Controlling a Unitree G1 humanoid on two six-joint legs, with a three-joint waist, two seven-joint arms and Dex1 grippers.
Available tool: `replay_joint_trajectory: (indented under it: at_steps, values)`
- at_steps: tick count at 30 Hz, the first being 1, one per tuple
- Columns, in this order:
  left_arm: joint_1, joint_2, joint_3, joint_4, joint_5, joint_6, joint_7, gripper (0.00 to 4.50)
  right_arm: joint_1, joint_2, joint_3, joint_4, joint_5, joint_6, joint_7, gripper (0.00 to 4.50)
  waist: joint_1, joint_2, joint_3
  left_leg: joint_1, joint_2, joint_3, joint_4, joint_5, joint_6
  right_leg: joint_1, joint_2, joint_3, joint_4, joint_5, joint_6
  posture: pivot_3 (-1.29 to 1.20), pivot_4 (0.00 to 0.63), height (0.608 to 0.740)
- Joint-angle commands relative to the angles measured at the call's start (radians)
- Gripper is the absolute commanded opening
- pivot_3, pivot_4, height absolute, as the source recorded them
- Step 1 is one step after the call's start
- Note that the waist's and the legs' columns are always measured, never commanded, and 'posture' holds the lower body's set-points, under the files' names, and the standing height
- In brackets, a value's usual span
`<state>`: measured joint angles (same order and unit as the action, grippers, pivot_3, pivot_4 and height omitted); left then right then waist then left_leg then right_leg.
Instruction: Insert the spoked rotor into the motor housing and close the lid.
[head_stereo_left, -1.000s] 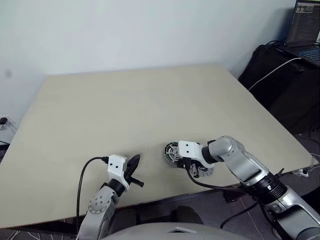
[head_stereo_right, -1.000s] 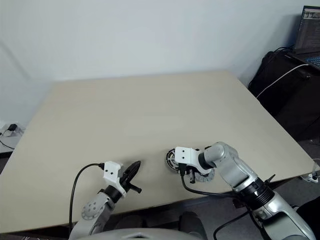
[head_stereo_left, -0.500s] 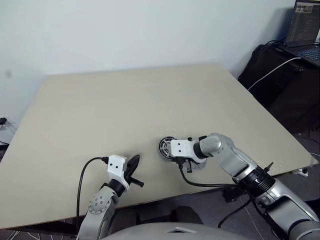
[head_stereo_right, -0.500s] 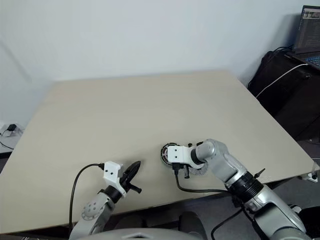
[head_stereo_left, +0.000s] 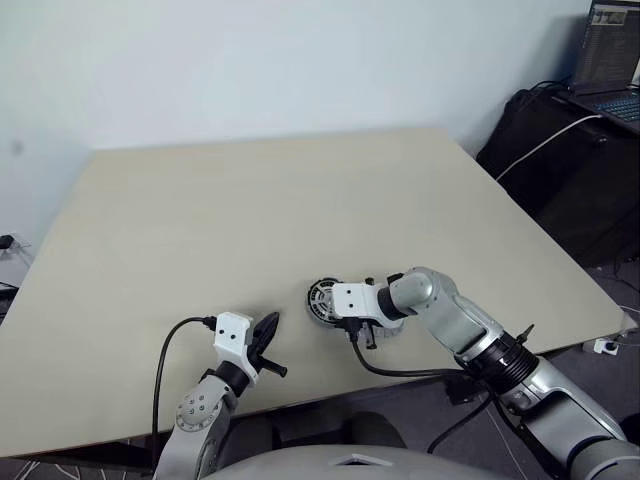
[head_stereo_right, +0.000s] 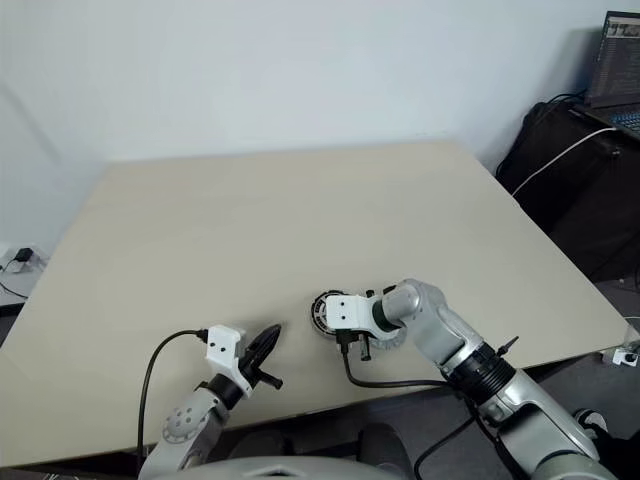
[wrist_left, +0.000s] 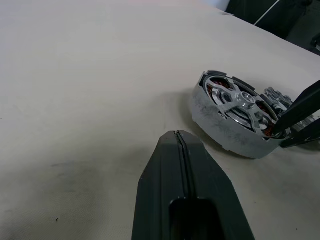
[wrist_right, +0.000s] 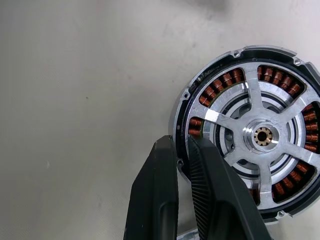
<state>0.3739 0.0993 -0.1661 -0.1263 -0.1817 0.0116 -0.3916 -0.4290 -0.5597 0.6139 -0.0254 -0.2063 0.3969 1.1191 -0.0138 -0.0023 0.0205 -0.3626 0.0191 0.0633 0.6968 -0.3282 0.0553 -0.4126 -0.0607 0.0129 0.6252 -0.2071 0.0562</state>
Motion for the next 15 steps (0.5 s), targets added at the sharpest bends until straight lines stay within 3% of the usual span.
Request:
replay_joint_trajectory:
  at_steps: [1,8,15]
  values:
    - [-0.005,-0.007,0.001,-0.038,-0.013,-0.020,0.002,0.00,-0.021,0.016,-0.008,-0.054,0.003,-0.015,-0.001,0.10,-0.001,0.000,0.000,0.000,0.000,0.000,0.000,0.000,0.000,0.000,0.000,0.000,0.000,0.000,0.000,0.00,0.000,0.740]
    - [-0.003,-0.008,0.000,-0.041,-0.013,-0.019,0.005,0.00,-0.025,0.025,-0.004,-0.032,-0.005,-0.035,-0.007,0.10,0.000,0.000,0.000,0.000,0.000,0.000,0.000,0.000,0.000,0.000,0.000,0.000,0.000,0.000,0.000,0.00,0.000,0.740]
    - [-0.004,-0.008,0.002,-0.042,-0.014,-0.018,0.004,0.00,-0.020,0.027,-0.026,-0.052,0.010,-0.032,-0.017,2.29,0.000,0.000,0.000,0.001,0.000,0.000,0.000,0.000,0.000,0.001,0.000,0.000,0.000,0.000,0.000,0.00,0.000,0.740]
